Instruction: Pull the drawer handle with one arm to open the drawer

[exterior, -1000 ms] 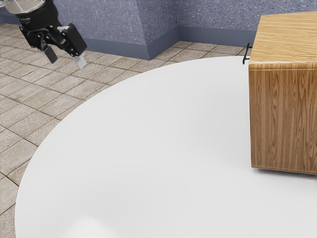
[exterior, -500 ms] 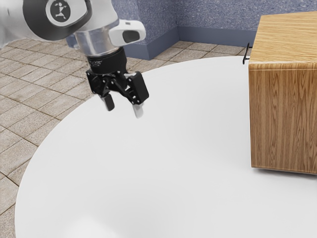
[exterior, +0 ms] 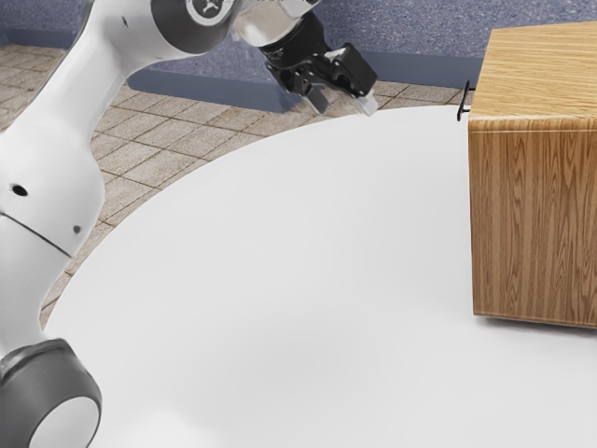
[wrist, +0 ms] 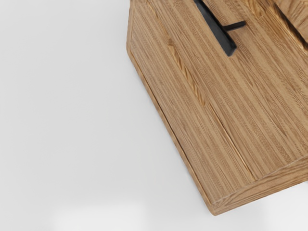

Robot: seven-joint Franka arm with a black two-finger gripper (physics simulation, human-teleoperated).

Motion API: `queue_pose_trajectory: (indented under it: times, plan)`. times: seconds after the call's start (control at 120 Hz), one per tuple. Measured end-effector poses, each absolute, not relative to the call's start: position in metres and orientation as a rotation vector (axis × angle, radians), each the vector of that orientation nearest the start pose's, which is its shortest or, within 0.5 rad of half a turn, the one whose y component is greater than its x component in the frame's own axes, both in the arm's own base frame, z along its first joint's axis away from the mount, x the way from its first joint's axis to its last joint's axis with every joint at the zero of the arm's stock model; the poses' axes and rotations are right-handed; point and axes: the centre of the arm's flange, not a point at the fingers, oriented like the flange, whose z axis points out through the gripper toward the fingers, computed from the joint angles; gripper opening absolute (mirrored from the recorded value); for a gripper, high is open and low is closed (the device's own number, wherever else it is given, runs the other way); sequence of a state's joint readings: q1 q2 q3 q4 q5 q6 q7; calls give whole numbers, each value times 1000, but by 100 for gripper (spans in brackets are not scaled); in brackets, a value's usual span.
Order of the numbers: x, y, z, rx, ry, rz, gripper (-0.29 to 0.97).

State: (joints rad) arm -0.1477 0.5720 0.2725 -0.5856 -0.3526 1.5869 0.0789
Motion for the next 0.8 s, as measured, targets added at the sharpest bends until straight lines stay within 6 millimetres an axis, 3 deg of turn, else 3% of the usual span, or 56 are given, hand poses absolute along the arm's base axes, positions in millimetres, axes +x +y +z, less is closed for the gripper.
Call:
queue_pose_trajectory:
  times: [0.1, 0.192, 0.458, 0.65, 0.8]
  plan:
    - [700, -53, 708, -3205, 231, -765, 68]
    - [713, -60, 700, -3174, 264, -833, 68]
    - [757, -27, 658, -2955, 295, -977, 68]
    - [760, -38, 686, -2781, 392, -1245, 68]
    - [771, -62, 685, -2655, 451, -1478, 68]
